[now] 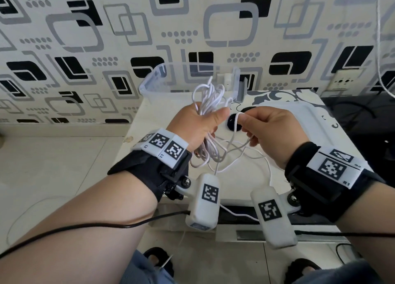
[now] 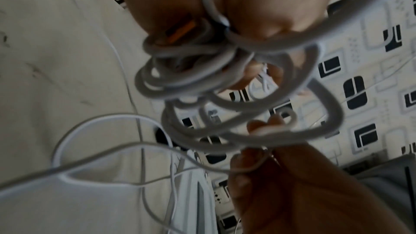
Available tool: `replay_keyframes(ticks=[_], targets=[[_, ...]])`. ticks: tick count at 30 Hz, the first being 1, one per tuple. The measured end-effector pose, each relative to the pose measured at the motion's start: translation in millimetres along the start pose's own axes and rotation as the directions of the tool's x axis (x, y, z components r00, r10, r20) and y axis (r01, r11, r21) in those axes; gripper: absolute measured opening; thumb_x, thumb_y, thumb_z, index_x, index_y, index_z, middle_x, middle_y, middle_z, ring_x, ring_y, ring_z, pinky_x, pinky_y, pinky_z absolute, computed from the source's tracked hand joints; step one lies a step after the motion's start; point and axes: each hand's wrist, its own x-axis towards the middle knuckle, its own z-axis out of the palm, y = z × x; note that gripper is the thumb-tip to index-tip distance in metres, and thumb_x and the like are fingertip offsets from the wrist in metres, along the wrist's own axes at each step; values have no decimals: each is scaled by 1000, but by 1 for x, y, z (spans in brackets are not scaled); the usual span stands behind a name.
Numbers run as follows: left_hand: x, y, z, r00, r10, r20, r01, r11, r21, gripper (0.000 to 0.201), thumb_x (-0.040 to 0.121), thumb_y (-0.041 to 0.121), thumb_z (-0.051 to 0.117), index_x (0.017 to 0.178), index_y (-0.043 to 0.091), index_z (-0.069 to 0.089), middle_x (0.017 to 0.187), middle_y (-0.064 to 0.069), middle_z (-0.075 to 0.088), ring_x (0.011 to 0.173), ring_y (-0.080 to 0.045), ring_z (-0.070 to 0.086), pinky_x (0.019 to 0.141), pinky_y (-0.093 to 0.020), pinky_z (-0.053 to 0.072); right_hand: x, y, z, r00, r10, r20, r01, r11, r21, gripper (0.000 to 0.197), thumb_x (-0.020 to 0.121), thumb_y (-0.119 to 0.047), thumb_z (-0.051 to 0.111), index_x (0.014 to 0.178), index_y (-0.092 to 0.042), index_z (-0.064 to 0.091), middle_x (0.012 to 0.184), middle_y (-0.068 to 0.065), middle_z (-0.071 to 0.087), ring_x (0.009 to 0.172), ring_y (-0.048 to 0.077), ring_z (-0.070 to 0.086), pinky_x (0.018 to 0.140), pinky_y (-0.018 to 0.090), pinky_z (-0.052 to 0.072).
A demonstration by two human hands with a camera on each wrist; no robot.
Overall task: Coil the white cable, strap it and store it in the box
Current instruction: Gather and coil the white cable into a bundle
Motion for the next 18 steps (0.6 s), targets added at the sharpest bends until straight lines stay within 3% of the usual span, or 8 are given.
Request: replay_keyframes(ticks=[4,7,10,13,15,18], targets=[[-3,0,8,996,-27,80,26,999,20,52,48,57,80,68,19,53,43,7,50,45,-19,48,54,-35,44,-2,-2,2,1000,-16,0,16,1000,12,17,83,-26,66,78,-10,66,60,0,56,39,4,49,47,16,46],[-2,-2,11,995,-44,89,40,998,39,55,42,58,78,73,19,57,43,9,51,45,-18,50,51,-33,43,-2,-3,4,1000,2,0,-2,999,54,11,83,-21,66,79,-11,64,58,0,55,40,5,49,52,23,50],[-3,-2,11,994,-53,95,48,997,53,44,51,47,78,79,19,59,45,10,53,45,-15,52,48,-28,41,-3,-3,5,1000,8,5,-8,997,77,10,82,-20,66,79,-11,63,58,1,55,43,8,50,58,31,51],[-4,1,11,995,-59,86,54,997,59,24,58,33,71,69,18,55,48,2,51,43,-18,49,44,-25,39,-4,-3,5,1000,7,24,-9,997,78,11,82,-19,68,84,-10,63,61,2,56,46,10,52,61,33,52],[-5,3,11,994,-63,87,56,995,81,15,63,24,66,65,17,53,47,1,51,43,-19,50,45,-24,39,-5,-3,5,999,-2,49,-4,993,115,5,82,-13,67,83,-12,62,63,3,57,48,10,53,62,31,53],[-6,6,9,992,-80,99,74,995,61,9,60,19,61,62,17,53,42,2,53,39,-21,51,44,-24,42,-2,-1,4,998,-15,58,8,993,120,15,82,-3,63,80,-17,60,72,7,60,54,12,57,63,26,54]])
